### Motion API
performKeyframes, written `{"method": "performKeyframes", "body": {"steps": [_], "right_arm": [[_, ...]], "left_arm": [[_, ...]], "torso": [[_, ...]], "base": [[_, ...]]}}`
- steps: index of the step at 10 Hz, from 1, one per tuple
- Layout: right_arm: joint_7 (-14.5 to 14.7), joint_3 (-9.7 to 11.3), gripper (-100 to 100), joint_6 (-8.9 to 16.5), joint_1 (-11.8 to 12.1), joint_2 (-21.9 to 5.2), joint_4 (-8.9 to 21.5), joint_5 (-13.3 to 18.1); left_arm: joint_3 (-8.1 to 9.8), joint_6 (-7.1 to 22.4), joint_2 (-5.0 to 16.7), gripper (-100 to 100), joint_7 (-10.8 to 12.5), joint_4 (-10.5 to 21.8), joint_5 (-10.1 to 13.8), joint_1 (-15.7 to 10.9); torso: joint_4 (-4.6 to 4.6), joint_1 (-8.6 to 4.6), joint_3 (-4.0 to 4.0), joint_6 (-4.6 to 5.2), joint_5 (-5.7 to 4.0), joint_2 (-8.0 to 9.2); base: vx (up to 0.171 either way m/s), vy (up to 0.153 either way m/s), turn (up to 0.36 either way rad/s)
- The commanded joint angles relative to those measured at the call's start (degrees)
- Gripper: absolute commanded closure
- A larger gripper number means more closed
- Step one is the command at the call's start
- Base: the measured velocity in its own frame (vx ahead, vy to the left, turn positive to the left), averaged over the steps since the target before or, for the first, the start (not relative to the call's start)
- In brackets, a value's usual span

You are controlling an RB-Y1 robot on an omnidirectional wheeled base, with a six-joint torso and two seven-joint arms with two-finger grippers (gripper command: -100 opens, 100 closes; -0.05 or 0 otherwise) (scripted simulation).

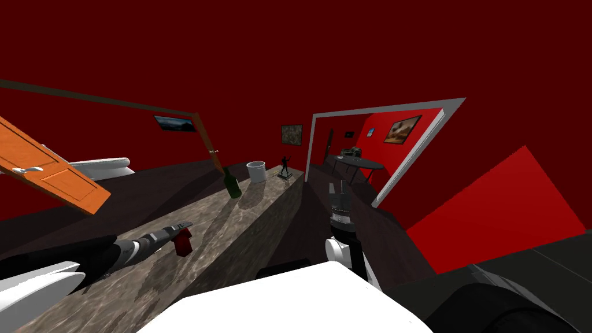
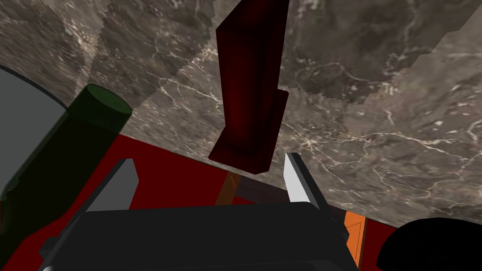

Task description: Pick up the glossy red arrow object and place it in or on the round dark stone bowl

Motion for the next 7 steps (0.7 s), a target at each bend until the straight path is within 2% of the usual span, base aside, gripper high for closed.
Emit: {"method": "performKeyframes", "body": {"steps": [1,2,3,4,5,6,7], "right_arm": [[0.0,0.0,0,0.0,0.0,0.0,0.0,0.0],[0.0,0.0,0,0.0,0.0,0.0,0.0,0.0],[0.0,0.0,0,0.0,0.0,0.0,0.0,0.0],[0.0,0.0,0,0.0,0.0,0.0,0.0,0.0],[0.0,0.0,0,0.0,0.0,0.0,0.0,0.0],[0.0,0.0,0,0.0,0.0,0.0,0.0,0.0],[0.0,0.0,0,0.0,0.0,0.0,0.0,0.0]], "left_arm": [[0.81,2.9,1.6,-100,-0.2,1.3,2.5,1.0],[0.81,3.6,1.6,-100,-0.2,1.3,2.5,1.0],[1.52,5.6,2.7,-100,-0.1,2.2,4.3,1.9],[1.52,6.4,2.7,-100,-0.1,2.2,4.3,1.9],[2.2,8.5,3.7,-100,-0.1,3.1,6.1,2.8],[2.2,9.1,3.7,-100,-0.1,3.1,6.1,2.8],[2.83,11.3,4.6,-100,0.0,3.9,7.8,3.7]], "torso": [[0.0,0.0,0.0,0.0,0.0,0.0],[-0.01,0.01,-0.02,0.05,-0.01,-0.03],[0.0,0.0,0.0,0.0,0.0,-0.01],[-0.01,0.02,-0.03,0.06,0.0,-0.05],[0.0,0.01,0.0,0.0,0.01,0.0],[-0.01,-0.01,-0.04,0.05,-0.01,-0.07],[-0.01,-0.02,-0.03,0.0,0.0,-0.05]], "base": [[0.007,0.012,-0.202],[-0.004,0.016,-0.087],[0.01,0.015,-0.214],[-0.009,0.017,-0.079],[0.018,0.008,-0.2],[0.007,0.011,-0.085],[0.012,0.013,-0.2]]}}
